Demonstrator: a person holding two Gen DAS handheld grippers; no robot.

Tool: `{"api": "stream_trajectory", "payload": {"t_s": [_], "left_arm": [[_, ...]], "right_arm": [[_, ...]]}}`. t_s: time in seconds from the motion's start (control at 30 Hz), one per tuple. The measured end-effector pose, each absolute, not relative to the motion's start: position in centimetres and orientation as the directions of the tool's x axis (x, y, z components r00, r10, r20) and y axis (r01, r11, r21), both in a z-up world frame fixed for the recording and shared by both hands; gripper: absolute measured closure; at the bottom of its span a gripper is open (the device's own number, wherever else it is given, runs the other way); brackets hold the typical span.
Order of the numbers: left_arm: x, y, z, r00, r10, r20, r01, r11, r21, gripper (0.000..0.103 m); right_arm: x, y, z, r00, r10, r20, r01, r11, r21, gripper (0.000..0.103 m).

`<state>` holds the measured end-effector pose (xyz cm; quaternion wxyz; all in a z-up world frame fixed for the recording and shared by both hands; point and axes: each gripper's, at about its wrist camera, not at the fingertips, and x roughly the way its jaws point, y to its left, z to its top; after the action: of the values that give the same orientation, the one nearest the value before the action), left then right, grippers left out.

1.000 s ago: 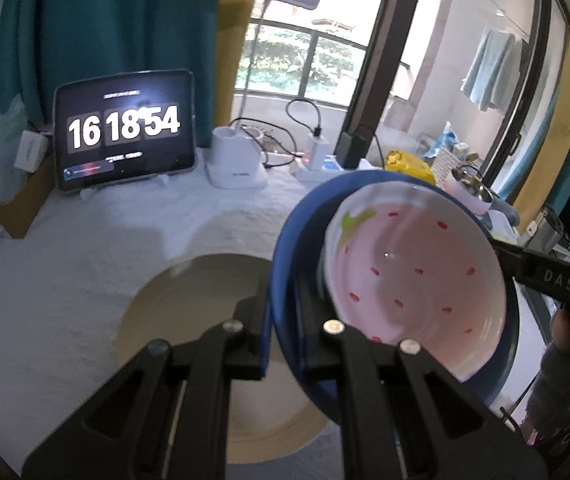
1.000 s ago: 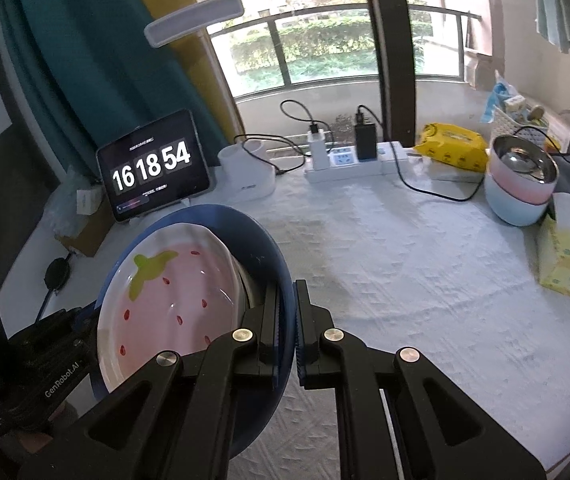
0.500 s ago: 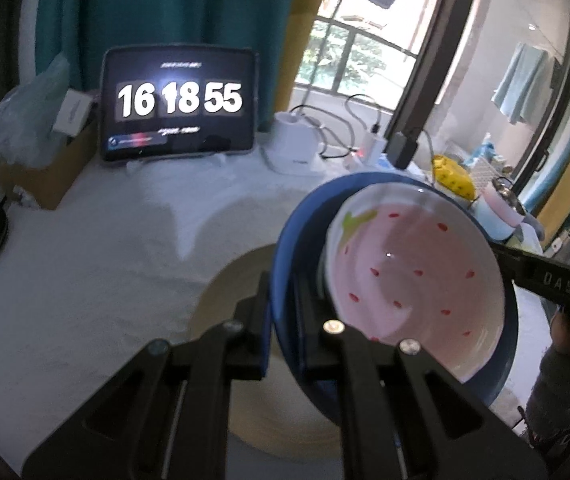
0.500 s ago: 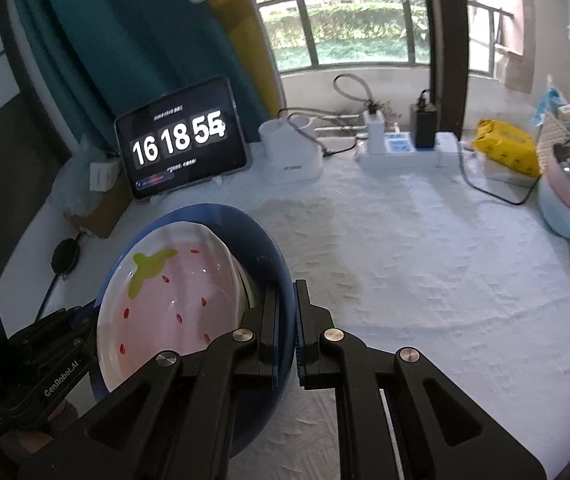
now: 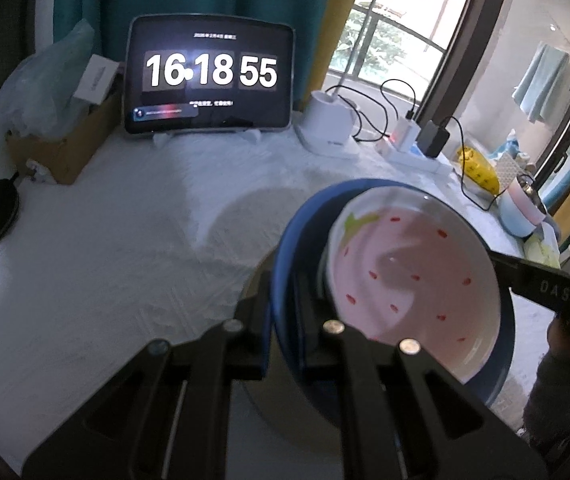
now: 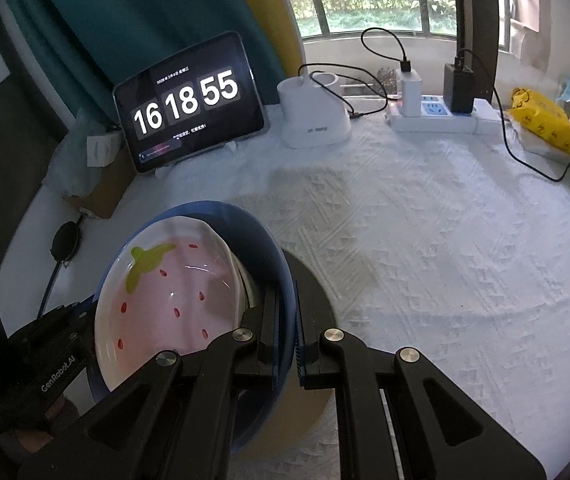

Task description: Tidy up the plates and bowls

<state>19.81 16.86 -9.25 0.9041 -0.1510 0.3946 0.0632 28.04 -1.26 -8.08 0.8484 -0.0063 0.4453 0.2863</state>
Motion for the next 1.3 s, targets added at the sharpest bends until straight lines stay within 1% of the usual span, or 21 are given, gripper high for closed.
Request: {"api": "stream_trajectory", "payload": {"t_s": [0.5, 0.77, 1.3], "left_arm": [[19.67, 17.54, -9.15, 0.664, 0.0, -0.748, -0.26, 0.937, -0.232, 0.096], [19.94, 16.95, -9.17, 0.66, 0.034, -0.751, -0.254, 0.95, -0.18, 0.096], [20.27, 17.01, -9.25, 0.659, 0.033, -0.751, -0.257, 0.949, -0.184, 0.096]], "right_arm": [[28.0, -0.56, -8.55, 0.421, 0.489, -0.764, -0.495, 0.83, 0.259, 0.094], [27.97, -0.78, -8.68, 0.425, 0.49, -0.761, -0.487, 0.832, 0.265, 0.094], [27.77, -0.5, -8.68, 0.449, 0.43, -0.783, -0.466, 0.861, 0.205, 0.092]]}}
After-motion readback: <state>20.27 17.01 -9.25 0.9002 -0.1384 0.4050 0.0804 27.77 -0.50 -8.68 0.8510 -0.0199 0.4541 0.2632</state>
